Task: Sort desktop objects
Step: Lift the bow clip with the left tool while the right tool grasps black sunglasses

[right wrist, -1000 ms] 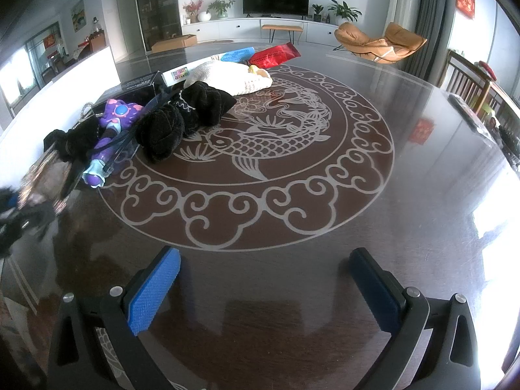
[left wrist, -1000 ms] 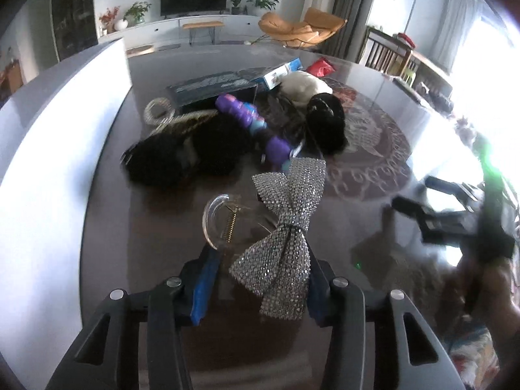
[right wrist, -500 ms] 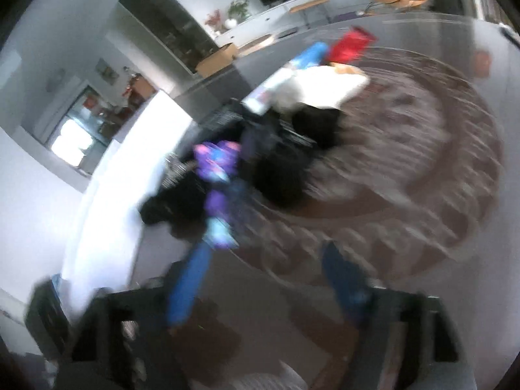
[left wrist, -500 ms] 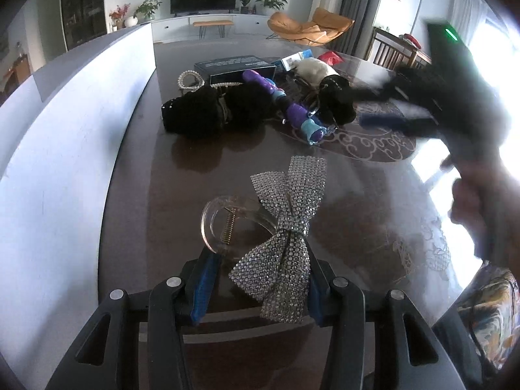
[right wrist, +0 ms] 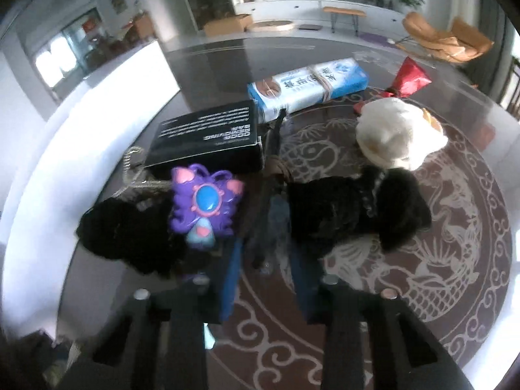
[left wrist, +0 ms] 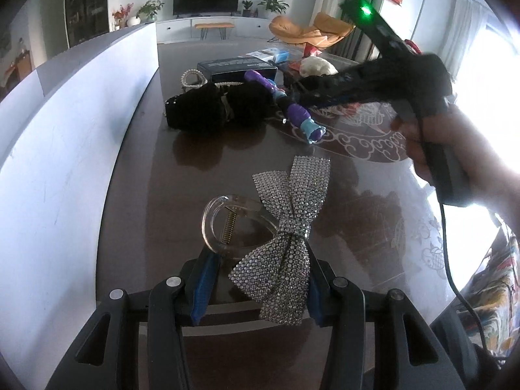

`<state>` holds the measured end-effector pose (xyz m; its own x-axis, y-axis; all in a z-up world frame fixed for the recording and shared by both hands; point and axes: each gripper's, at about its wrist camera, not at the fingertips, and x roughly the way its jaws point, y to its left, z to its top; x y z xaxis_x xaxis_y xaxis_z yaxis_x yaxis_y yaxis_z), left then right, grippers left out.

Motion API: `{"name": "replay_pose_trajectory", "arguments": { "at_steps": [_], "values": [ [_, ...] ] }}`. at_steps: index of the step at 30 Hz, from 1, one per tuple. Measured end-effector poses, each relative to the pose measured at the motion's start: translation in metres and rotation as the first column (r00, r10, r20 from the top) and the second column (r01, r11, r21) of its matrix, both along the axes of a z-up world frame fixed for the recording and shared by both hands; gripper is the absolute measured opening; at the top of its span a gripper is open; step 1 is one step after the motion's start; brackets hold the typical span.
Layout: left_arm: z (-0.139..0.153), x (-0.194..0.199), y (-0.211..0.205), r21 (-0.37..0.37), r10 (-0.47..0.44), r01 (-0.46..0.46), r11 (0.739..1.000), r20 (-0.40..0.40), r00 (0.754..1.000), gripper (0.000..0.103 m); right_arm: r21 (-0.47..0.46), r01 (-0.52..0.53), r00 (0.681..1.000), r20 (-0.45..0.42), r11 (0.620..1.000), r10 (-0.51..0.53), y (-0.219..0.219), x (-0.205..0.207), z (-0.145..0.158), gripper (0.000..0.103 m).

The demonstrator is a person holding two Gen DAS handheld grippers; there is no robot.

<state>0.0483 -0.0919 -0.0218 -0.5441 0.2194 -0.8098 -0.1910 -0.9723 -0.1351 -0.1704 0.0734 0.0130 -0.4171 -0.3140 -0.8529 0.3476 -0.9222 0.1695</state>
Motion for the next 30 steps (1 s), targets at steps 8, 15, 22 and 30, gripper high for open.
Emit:
{"name": "replay_pose_trajectory", "arguments": {
  "at_steps": [8,15,22,30],
  "values": [
    [-0.001,0.001,0.005,-0.014,0.002,-0.002,1.000,-0.005,1.000,0.048,-0.025,-0.074,0.997,0.009,0.997,0.075,0.055,0.079,-0.009,0.014],
    [-0.002,-0.001,0.019,-0.096,-0.101,0.104,0.990,0.033,0.994,0.070,-0.011,-0.062,0.997,0.040,0.998,0.062,0.090,0.125,-0.005,0.062],
    [0.006,-0.012,0.027,-0.149,-0.143,0.149,0.978,0.046,0.989,0.069,-0.033,-0.065,0.998,0.005,0.997,0.065,0.050,0.072,0.015,0.068],
    [0.006,-0.010,0.020,-0.067,-0.092,0.093,0.993,0.016,0.996,0.049,0.064,-0.082,0.996,0.022,0.995,0.081,0.016,0.038,-0.003,0.010]
  ]
}}
